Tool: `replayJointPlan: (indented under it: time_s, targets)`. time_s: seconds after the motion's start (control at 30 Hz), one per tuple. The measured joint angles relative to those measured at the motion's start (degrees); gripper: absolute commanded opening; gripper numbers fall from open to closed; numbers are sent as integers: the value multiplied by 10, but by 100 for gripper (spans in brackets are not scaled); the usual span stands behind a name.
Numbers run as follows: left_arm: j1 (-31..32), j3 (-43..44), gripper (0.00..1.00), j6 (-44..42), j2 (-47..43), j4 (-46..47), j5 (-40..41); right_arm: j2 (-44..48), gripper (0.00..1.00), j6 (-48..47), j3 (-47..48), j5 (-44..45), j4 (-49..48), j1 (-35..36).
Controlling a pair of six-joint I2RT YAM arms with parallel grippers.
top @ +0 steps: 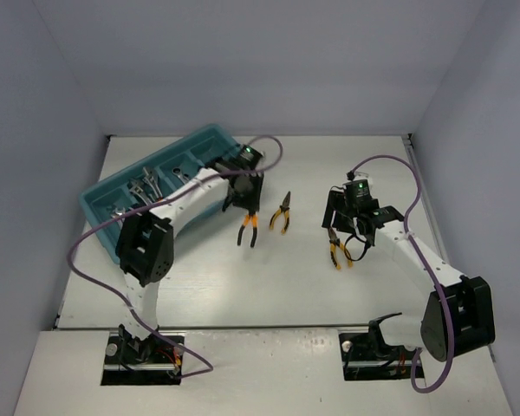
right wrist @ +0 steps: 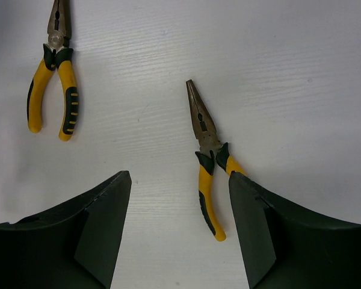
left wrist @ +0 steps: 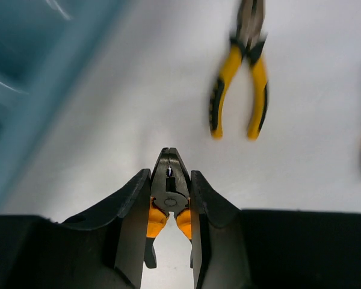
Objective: Sort the tools into containers
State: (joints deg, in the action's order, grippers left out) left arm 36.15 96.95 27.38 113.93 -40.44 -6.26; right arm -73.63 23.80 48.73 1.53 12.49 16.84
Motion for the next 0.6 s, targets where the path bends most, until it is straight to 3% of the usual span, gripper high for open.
replayJointPlan:
  time_s: [0.27,0.47,0.53,0.6]
  targets:
    - [-142,172,0,22,-36,27,-47,25,63,10,-10,-4,1,0]
    - [-224,218,0,81,9,96,-96,51,63,20,-27,-10,1,0]
    - [-243,221,4,104,43,130,-108,59,63,23,-33,-10,1,0]
    - [-255,230,17,121,86,153,-113,64,63,25,-38,-10,2,0]
